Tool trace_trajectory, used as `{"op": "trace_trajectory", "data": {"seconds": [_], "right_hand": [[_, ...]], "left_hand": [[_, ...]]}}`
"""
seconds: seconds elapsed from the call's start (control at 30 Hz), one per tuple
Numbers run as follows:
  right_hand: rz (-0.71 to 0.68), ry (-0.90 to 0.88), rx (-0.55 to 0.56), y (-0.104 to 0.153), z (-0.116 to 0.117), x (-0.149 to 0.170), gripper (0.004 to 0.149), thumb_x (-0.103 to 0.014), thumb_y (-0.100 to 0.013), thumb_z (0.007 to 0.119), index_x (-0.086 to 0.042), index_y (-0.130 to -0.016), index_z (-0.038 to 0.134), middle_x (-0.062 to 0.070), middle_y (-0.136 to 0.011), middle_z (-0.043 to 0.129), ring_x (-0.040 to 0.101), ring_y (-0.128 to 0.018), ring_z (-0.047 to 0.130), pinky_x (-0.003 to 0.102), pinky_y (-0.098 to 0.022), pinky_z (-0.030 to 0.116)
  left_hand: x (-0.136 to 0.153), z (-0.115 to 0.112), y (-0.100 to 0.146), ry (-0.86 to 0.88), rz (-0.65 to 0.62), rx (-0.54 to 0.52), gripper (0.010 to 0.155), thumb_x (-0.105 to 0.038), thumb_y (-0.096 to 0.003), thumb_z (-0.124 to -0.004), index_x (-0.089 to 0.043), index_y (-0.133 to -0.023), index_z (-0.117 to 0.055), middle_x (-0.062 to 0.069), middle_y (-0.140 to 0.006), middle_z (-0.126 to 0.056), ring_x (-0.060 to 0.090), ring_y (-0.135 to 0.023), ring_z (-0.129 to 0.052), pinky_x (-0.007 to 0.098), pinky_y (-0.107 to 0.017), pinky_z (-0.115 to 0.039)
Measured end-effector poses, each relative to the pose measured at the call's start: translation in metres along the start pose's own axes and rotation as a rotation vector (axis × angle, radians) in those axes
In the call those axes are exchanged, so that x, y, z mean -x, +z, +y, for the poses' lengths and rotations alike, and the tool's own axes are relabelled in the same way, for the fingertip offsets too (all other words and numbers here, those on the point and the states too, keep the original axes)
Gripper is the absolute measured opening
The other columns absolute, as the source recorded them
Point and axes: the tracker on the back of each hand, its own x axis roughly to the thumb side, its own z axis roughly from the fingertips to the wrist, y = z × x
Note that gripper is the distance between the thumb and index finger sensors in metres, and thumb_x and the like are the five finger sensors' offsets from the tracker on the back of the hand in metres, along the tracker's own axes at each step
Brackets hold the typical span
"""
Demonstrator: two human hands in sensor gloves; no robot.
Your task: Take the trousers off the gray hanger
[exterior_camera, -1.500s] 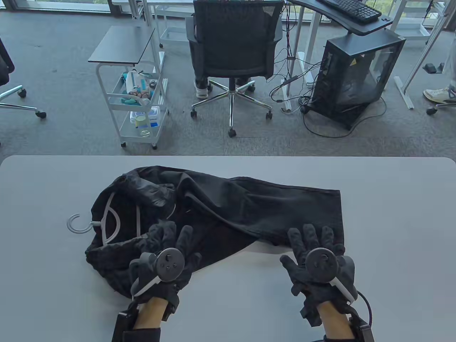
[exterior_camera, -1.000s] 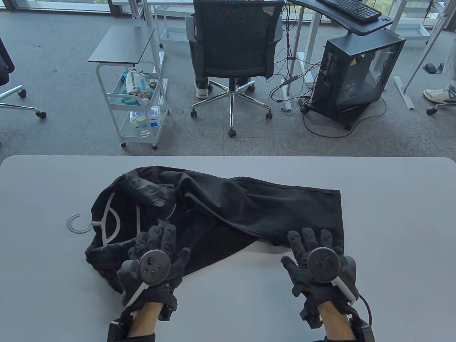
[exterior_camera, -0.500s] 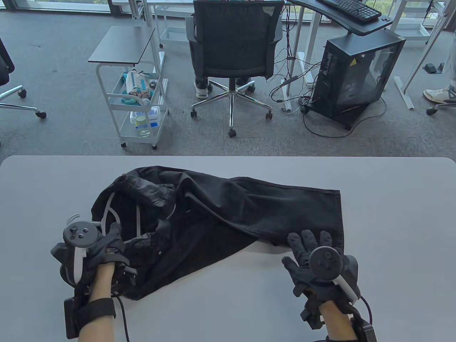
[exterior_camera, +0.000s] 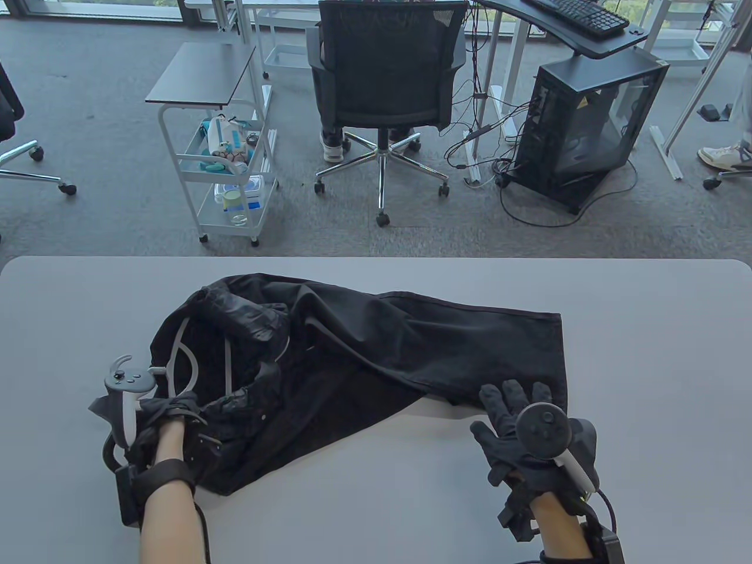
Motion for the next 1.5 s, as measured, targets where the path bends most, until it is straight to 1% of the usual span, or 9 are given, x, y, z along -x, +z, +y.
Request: {"op": "trace_trajectory", "data": {"seconds": [0.13,0.23,0.43,0.53,0.7,0.97,1.13,1.43,1.5], "right_hand": [[-0.001,0.0,-0.005,0.002,0.0,0.0,0.069,-0.049,-0.054,0.067,-0.018,-0.112,0.045,0.016,-0.117,0.029,0.058,-0.099,0.007,0.079,-0.058,0.018],[0.001,-0.005,0.0,0.003,-0.001,0.001,0.069,-0.049,-0.054,0.067,-0.018,-0.112,0.045,0.017,-0.117,0.029,0.058,-0.099,0.006,0.079,-0.058,0.018],[-0.002,-0.011,0.004,0.002,-0.003,0.001,0.069,-0.049,-0.054,0.067,-0.018,-0.112,0.046,0.017,-0.117,0.029,0.058,-0.099,0.007,0.079,-0.058,0.018],[-0.002,-0.004,-0.005,0.002,0.0,0.001,0.068,-0.048,-0.054,0.066,-0.018,-0.112,0.046,0.017,-0.117,0.029,0.058,-0.099,0.007,0.079,-0.058,0.018],[-0.005,-0.015,0.016,0.003,-0.004,0.002,0.068,-0.048,-0.054,0.066,-0.018,-0.112,0.046,0.017,-0.117,0.029,0.058,-0.099,0.007,0.079,-0.058,0.018],[-0.047,-0.007,0.07,0.01,-0.013,-0.007,0.069,-0.049,-0.054,0.066,-0.018,-0.112,0.046,0.017,-0.117,0.03,0.058,-0.099,0.007,0.079,-0.059,0.018],[-0.101,0.101,0.27,0.024,-0.023,-0.021,0.071,-0.055,-0.053,0.068,-0.016,-0.11,0.051,0.016,-0.116,0.045,0.06,-0.101,0.027,0.08,-0.059,0.033],[-0.23,-0.031,0.331,0.038,-0.026,-0.047,0.081,-0.061,-0.051,0.068,-0.017,-0.112,0.04,0.015,-0.117,0.038,0.064,-0.1,0.027,0.082,-0.057,0.037],[-0.24,-0.087,0.34,0.041,-0.026,-0.05,0.086,-0.063,-0.05,0.067,-0.014,-0.112,0.036,0.018,-0.117,0.035,0.067,-0.098,0.028,0.083,-0.055,0.04]], "left_hand": [[-0.013,-0.011,0.0,-0.188,0.058,-0.068,0.083,-0.046,-0.0533,-0.077,-0.001,-0.107,-0.033,0.021,-0.091,-0.07,0.042,-0.073,-0.081,0.062,-0.053,-0.073],[-0.016,-0.012,0.002,-0.196,0.048,-0.099,0.065,-0.038,-0.056,-0.072,-0.007,-0.106,-0.042,0.011,-0.084,-0.08,0.027,-0.062,-0.094,0.05,-0.048,-0.085],[-0.004,-0.001,0.007,-0.042,-0.041,-0.077,0.054,-0.034,-0.0538,-0.072,-0.021,-0.104,-0.057,0.01,-0.08,-0.088,0.024,-0.054,-0.103,0.045,-0.043,-0.092],[0.006,0.008,0.011,0.152,-0.077,-0.07,0.051,-0.035,-0.0505,-0.074,-0.025,-0.099,-0.064,0.01,-0.075,-0.089,0.026,-0.051,-0.103,0.047,-0.041,-0.092],[0.009,0.02,0.029,0.365,-0.261,-0.077,0.048,-0.034,-0.0483,-0.076,-0.028,-0.095,-0.068,0.011,-0.071,-0.088,0.029,-0.049,-0.1,0.051,-0.04,-0.089],[-0.004,0.019,0.104,0.318,-0.64,-0.219,0.048,-0.038,-0.0481,-0.077,-0.029,-0.095,-0.069,0.008,-0.07,-0.088,0.027,-0.049,-0.101,0.05,-0.04,-0.089],[-0.024,0.022,0.147,0.217,-0.805,-0.304,0.047,-0.043,-0.0498,-0.074,-0.032,-0.095,-0.068,0.005,-0.071,-0.089,0.023,-0.05,-0.101,0.047,-0.042,-0.09],[-0.061,0.008,0.22,-0.037,-1.104,-0.432,0.046,-0.052,-0.0511,-0.068,-0.039,-0.095,-0.068,-0.003,-0.073,-0.089,0.018,-0.054,-0.101,0.045,-0.048,-0.089],[-0.068,-0.001,0.229,-0.069,-1.16,-0.396,0.046,-0.053,-0.0507,-0.068,-0.041,-0.095,-0.069,-0.004,-0.074,-0.089,0.017,-0.056,-0.101,0.044,-0.049,-0.089]]}}
